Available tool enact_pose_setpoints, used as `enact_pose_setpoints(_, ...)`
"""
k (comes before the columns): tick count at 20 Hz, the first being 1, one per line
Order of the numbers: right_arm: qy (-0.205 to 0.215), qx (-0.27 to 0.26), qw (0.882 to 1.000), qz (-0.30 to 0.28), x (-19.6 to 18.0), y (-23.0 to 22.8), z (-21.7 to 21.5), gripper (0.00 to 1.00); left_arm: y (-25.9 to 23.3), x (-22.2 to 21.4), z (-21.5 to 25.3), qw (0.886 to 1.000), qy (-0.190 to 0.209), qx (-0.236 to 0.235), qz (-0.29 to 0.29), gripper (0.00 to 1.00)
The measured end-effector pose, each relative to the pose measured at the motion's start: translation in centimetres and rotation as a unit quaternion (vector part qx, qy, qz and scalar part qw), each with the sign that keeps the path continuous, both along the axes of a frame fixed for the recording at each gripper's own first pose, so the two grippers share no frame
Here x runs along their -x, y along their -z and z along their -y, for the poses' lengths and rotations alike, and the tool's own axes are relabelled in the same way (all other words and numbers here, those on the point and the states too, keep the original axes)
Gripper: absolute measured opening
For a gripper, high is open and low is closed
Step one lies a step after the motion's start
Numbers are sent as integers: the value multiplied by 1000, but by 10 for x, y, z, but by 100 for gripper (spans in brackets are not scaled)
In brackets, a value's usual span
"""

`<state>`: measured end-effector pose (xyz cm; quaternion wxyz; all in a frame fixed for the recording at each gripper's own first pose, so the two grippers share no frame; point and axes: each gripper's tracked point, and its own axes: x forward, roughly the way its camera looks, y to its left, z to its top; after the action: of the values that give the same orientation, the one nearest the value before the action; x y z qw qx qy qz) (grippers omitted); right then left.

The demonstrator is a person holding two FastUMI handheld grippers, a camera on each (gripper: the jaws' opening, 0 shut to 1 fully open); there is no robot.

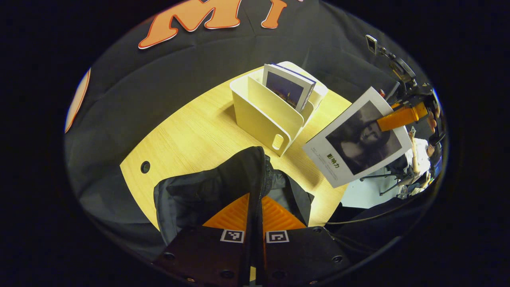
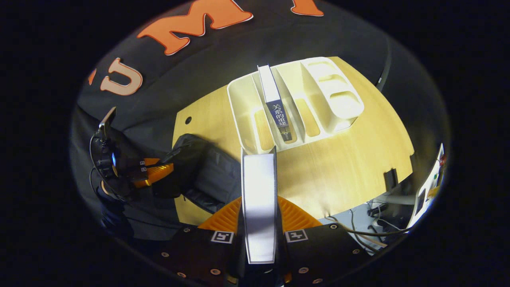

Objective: Open the schoolbag, grab two books from the bookshelf and put them into the schoolbag.

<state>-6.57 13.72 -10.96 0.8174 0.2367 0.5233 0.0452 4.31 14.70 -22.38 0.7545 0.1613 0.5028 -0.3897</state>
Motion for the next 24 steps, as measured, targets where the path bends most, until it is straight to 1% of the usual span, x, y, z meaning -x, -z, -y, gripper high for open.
enact_pose_setpoints(3,14,-57,998,15,0,5,-15,32,-4,1,3,1000,-2,3,0,6)
enact_pose_setpoints(6,22,-99,994,26,-1,12,-31,31,-7,-1,7,1000,-8,8,0,6)
enact_pose_setpoints(10,29,-169,985,36,-3,22,-60,31,-8,-1,13,999,-29,22,-5,6)
enact_pose_setpoints(14,36,-207,977,33,-22,45,-91,31,-8,-2,15,999,-36,25,-7,6)
enact_pose_setpoints(19,41,-273,960,47,-41,64,-134,31,-10,-3,20,998,-56,41,-13,6)
enact_pose_setpoints(22,49,-293,953,55,-53,82,-155,31,-10,-1,20,997,-62,46,-15,6)
enact_pose_setpoints(24,57,-312,947,59,-61,94,-168,31,-9,0,23,996,-68,48,-18,6)
